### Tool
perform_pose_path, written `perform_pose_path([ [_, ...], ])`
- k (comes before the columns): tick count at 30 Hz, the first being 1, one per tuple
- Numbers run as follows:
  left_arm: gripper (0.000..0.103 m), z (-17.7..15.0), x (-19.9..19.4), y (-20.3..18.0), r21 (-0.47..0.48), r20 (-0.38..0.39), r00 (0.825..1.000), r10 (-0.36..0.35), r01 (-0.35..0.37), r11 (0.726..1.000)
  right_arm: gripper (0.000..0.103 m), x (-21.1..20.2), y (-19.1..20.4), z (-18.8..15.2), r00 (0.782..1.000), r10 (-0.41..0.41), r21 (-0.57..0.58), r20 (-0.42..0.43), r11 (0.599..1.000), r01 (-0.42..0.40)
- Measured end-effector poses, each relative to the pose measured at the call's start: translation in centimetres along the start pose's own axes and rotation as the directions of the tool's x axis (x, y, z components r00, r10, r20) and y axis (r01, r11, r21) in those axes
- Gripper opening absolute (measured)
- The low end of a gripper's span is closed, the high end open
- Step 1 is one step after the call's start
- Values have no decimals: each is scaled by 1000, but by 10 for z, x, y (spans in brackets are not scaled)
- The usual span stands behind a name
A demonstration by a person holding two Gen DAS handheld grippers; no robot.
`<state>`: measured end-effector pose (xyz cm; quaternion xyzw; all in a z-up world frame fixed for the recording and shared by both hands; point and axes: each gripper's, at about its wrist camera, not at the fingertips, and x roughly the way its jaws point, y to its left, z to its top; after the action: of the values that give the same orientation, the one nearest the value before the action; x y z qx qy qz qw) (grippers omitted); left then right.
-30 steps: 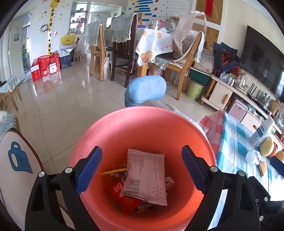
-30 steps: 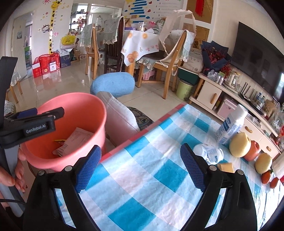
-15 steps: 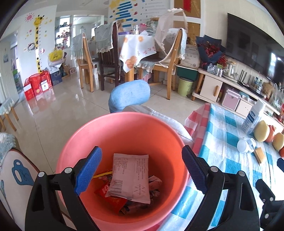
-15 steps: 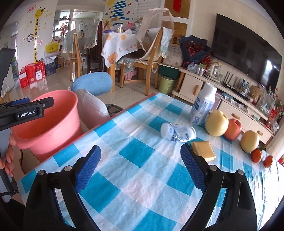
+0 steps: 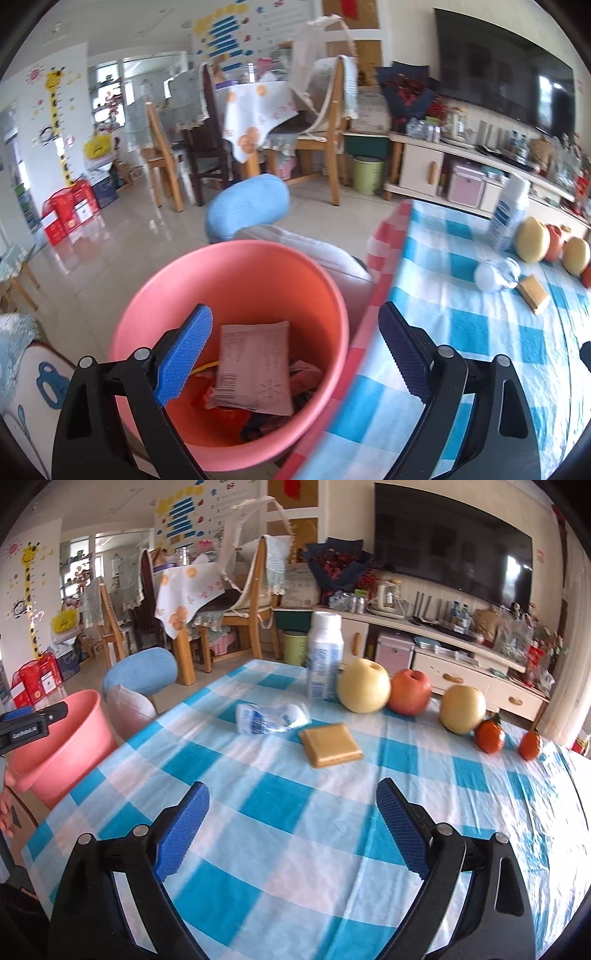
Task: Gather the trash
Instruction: 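Move both open tools back over the table toward the remaining items, then grasp the crumpled yogurt bottle with the left tool while the right tool grasps the gold cracker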
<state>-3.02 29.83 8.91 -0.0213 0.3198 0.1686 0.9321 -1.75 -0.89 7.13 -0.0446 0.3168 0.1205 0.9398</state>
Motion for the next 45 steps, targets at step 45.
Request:
perform_pose_path([
  [45, 91, 40, 153, -257, 490, -423, 784, -455, 620, 612, 81, 157, -66, 43, 945, 171, -77, -279, 977, -199],
])
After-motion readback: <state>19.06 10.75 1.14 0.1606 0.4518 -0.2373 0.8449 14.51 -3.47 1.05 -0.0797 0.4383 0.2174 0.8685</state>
